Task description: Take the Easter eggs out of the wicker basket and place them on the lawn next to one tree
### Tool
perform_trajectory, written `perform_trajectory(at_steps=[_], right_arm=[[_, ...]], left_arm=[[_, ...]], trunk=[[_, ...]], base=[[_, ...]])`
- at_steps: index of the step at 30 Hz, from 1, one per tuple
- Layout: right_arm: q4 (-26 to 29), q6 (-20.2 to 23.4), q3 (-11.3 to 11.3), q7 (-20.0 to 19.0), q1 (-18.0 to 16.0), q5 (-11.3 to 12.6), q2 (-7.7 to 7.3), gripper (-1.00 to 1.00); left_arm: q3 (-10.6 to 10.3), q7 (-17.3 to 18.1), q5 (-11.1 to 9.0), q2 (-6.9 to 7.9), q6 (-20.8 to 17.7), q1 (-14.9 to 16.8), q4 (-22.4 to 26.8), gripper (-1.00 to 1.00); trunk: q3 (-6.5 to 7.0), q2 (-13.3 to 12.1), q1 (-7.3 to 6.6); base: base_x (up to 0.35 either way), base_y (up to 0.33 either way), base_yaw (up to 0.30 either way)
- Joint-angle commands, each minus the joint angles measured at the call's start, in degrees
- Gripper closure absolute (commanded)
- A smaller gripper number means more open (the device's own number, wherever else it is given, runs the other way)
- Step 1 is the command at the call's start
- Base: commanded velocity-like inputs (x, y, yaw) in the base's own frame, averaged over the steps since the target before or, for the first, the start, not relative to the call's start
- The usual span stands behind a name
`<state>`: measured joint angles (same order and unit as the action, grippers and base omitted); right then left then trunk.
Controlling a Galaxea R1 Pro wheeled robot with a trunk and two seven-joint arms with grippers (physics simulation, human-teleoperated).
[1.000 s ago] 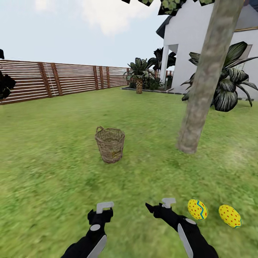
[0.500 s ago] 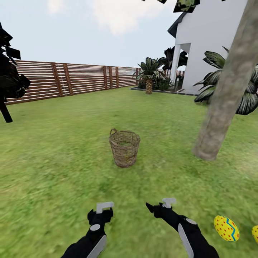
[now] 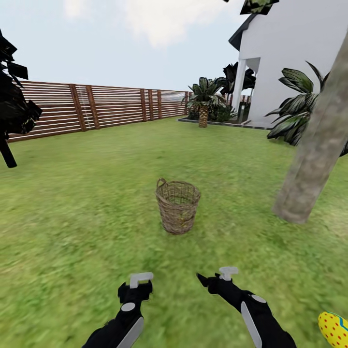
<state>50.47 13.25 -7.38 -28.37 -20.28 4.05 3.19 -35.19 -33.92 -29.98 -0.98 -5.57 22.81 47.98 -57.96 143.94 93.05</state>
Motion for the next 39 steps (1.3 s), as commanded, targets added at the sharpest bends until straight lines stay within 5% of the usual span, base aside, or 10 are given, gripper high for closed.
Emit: perform_trajectory(at_steps=[1,27,39], right_arm=[[0.07,0.55,-0.26,-0.33,-0.02,0.45,0.07,-1.0],[0.07,0.55,-0.27,-0.44,-0.02,0.54,-0.01,-1.0],[0.07,0.55,-0.35,-0.45,-0.02,0.64,-0.07,-1.0]], left_arm=[[-0.22,-0.42,-0.21,0.05,-0.24,0.05,0.14,-1.0],[-0.04,-0.45,-0.28,0.06,-0.3,0.04,0.06,-1.0],[0.05,-0.58,-0.28,-0.04,-0.57,0.04,0.55,-1.0]], trunk=[[-0.06,0.02,0.02],[0.01,0.02,0.02],[1.29,-0.04,-0.11]], base=[[0.269,0.219,0.0],[0.301,0.091,-0.008],[0.05,0.0,-0.053]])
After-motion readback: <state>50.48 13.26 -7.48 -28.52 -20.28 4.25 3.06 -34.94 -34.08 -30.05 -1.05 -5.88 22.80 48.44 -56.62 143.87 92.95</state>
